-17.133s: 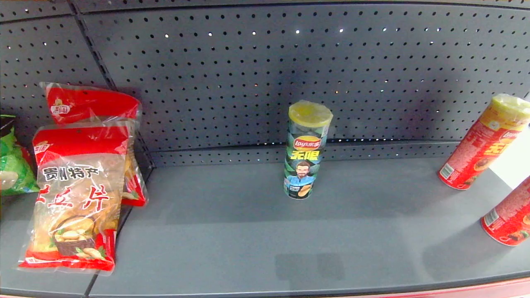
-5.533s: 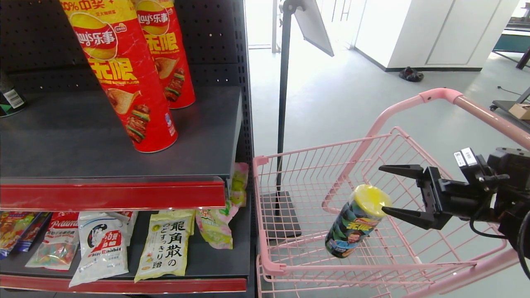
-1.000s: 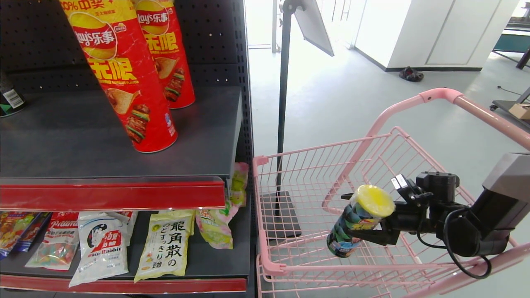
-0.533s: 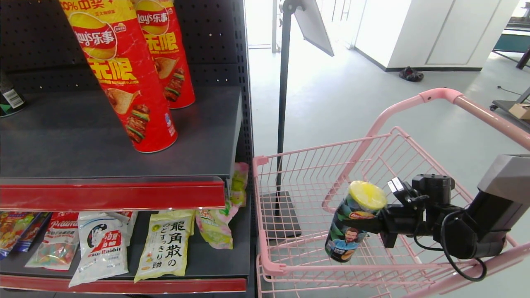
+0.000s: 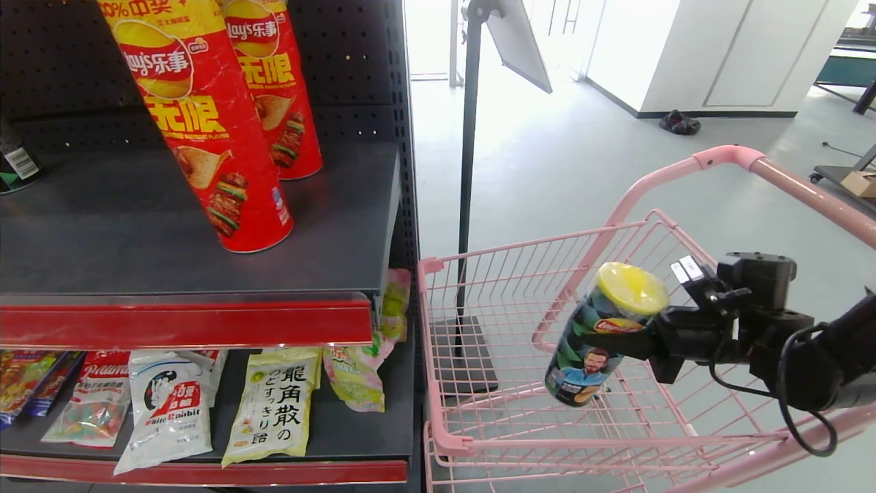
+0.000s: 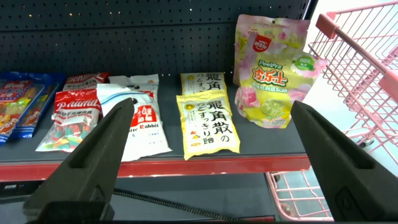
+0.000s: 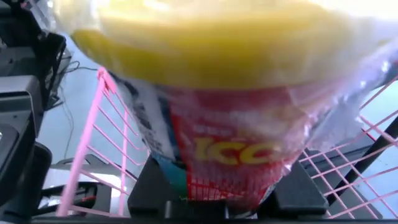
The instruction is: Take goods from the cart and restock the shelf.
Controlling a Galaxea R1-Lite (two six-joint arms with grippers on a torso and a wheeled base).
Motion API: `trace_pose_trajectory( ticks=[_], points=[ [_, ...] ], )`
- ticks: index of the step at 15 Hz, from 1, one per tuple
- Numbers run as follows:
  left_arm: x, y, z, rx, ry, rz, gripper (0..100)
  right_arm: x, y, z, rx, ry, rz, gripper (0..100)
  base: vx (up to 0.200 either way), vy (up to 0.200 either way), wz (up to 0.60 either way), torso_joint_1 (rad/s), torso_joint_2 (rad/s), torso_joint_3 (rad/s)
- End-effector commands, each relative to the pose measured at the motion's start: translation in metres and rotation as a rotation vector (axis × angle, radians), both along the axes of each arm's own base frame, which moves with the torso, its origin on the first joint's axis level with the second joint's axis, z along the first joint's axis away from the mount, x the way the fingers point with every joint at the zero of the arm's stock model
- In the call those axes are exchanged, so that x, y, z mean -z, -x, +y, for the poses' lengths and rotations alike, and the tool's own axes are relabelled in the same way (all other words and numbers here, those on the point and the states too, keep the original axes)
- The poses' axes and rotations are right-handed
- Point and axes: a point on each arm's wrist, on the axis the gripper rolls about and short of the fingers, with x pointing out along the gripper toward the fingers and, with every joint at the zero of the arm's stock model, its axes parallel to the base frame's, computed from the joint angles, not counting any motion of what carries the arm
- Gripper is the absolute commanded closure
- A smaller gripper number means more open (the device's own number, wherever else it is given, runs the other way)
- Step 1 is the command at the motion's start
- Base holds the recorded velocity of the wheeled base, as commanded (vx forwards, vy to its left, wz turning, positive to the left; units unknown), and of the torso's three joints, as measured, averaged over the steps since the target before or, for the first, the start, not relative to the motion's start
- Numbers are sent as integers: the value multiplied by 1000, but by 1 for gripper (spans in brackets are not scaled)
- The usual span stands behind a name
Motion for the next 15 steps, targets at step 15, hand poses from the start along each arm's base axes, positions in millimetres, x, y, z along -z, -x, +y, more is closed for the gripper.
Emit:
trace_pose_trajectory(
  ticks=[15],
  points=[
    [0, 0, 0, 0, 0, 1, 0, -199, 199, -15, 381, -72, -5, 100, 0, 0, 0, 0, 0, 0]
  ],
)
